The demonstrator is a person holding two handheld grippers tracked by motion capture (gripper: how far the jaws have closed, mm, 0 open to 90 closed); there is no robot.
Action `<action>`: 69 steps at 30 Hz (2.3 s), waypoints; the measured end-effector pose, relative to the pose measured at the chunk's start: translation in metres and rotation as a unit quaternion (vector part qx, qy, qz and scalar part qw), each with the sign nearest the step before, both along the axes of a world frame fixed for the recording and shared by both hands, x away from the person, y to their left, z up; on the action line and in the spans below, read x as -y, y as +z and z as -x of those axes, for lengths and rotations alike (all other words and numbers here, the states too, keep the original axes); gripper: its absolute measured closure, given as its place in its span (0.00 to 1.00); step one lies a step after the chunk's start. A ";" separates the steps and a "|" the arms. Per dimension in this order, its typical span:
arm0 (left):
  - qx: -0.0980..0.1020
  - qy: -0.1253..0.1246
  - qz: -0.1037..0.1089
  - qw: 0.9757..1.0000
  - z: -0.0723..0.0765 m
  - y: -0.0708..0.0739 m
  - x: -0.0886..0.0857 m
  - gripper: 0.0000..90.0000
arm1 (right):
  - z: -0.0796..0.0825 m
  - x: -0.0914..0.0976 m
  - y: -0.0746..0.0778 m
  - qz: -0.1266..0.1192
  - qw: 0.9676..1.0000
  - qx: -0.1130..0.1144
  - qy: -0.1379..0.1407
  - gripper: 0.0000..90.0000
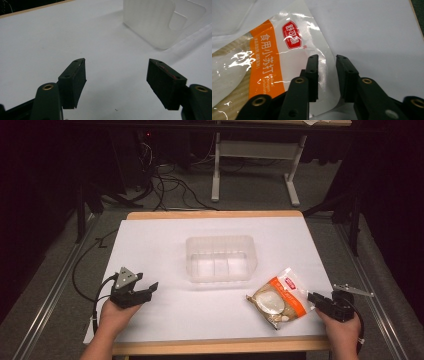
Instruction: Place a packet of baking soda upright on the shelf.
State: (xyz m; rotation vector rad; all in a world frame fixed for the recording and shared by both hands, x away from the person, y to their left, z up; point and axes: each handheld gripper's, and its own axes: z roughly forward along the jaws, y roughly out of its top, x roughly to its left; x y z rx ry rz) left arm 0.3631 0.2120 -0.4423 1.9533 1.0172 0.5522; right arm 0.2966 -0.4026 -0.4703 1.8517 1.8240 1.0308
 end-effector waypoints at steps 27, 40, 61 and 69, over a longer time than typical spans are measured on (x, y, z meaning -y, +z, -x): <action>-0.001 -0.003 -0.011 1.000 0.000 -0.001 0.002 0.36 | 0.001 0.008 -0.002 -0.026 1.000 -0.006 -0.001 0.86; -0.002 -0.009 -0.014 1.000 -0.002 -0.001 0.006 0.36 | 0.004 0.003 0.001 -0.024 1.000 -0.002 0.016 0.98; -0.004 -0.009 -0.023 1.000 -0.002 -0.003 0.008 0.36 | 0.013 -0.016 0.067 -0.002 0.987 0.159 0.031 1.00; -0.004 -0.008 -0.025 1.000 -0.002 -0.004 0.009 0.36 | 0.007 -0.028 0.098 0.013 0.977 0.214 0.023 1.00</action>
